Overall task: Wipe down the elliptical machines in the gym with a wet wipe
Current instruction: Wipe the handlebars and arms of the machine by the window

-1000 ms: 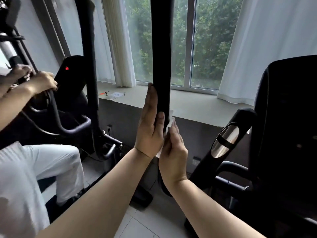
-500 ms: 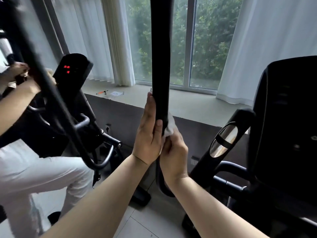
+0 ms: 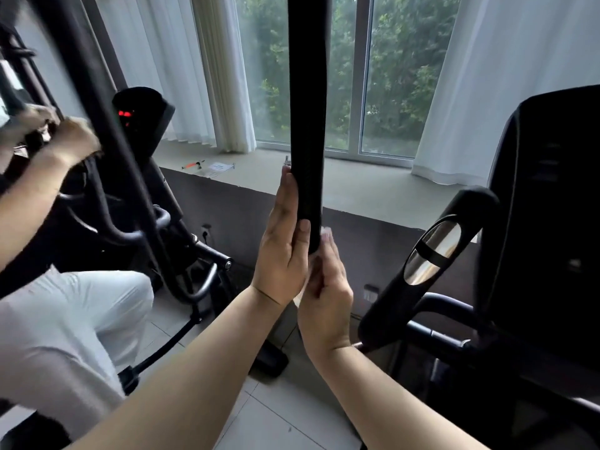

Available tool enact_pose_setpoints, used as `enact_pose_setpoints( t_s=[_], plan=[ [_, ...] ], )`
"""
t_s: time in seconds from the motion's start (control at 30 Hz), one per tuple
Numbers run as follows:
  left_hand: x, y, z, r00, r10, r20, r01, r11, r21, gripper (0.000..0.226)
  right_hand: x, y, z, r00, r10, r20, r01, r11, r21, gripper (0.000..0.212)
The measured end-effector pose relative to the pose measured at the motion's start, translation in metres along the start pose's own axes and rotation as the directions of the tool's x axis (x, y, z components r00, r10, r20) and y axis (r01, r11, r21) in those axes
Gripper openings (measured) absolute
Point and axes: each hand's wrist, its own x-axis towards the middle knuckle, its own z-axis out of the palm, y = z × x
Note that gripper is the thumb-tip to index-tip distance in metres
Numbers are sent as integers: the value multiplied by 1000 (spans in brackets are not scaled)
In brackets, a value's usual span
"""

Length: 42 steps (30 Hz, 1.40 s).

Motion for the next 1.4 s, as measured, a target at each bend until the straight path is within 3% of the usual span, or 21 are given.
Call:
enact_pose_setpoints(
  t_s=[0.13,0.23,0.37,0.5,0.57,0.73,0.83,0.93,1.03,1.1,1.3,1.4],
  plan=[
    [-1,-4,0,1000,26,9,-26,1000,0,63,-13,7,-7,966,256,33,-258,965,56,47],
    [-5,-5,1,1000,11,13,-11,1000,-8,64,-2,-8,-1,975,207,-83,-194,970,144,41],
    [-7,-3,4,1000,-3,-5,3,1000,-4,64,-6,1,4,999,34,-30,-34,999,-3,46],
    [-8,-5,6,1000,7,-5,-7,1000,1,61,-29,27,-5,969,231,89,-225,971,-77,35],
    [-10,-6,8,1000,4,-4,-4,1000,-8,60,-32,28,-9,955,284,82,-279,958,-73,27],
    [-16,-7,13,1000,-21,-17,21,1000,-8,60,-29,15,-3,984,180,5,-180,983,26,41],
    [-23,-9,16,1000,-17,-25,17,1000,8,60,-36,30,-7,965,249,76,-246,968,-49,42],
    [-42,-16,20,1000,-22,-2,22,999,30,61,-38,34,-16,923,360,134,-365,931,11,40],
    [-58,-24,23,999,-47,23,46,998,39,62,-33,34,-13,960,274,63,-277,959,52,43],
    [-63,-25,23,997,-73,33,72,997,41,62,-33,38,-10,966,239,102,-242,970,23,45],
    [-75,-29,25,995,-76,60,74,996,42,65,-48,49,-24,898,377,226,-371,926,-70,44],
    [-79,-31,25,995,-81,62,79,996,34,65,-40,40,-22,937,309,164,-316,949,19,45]
  ],
)
